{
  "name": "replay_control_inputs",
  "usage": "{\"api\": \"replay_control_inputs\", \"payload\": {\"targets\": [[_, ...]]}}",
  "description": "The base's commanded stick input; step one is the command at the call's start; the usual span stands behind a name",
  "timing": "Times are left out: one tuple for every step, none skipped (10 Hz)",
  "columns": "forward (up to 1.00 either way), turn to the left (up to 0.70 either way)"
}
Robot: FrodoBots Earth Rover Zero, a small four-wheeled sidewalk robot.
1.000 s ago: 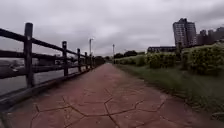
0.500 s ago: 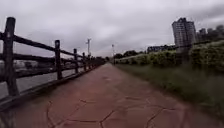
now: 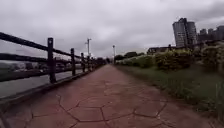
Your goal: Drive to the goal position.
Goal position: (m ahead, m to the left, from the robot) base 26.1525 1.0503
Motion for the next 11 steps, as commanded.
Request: {"api": "replay_control_inputs", "payload": {"targets": [[1.00, 0.00], [1.00, 0.00], [1.00, 0.00], [1.00, 0.00], [1.00, 0.00], [1.00, 0.00], [1.00, 0.00], [1.00, 0.00], [1.00, 0.00], [1.00, 0.00], [1.00, 0.00]]}}
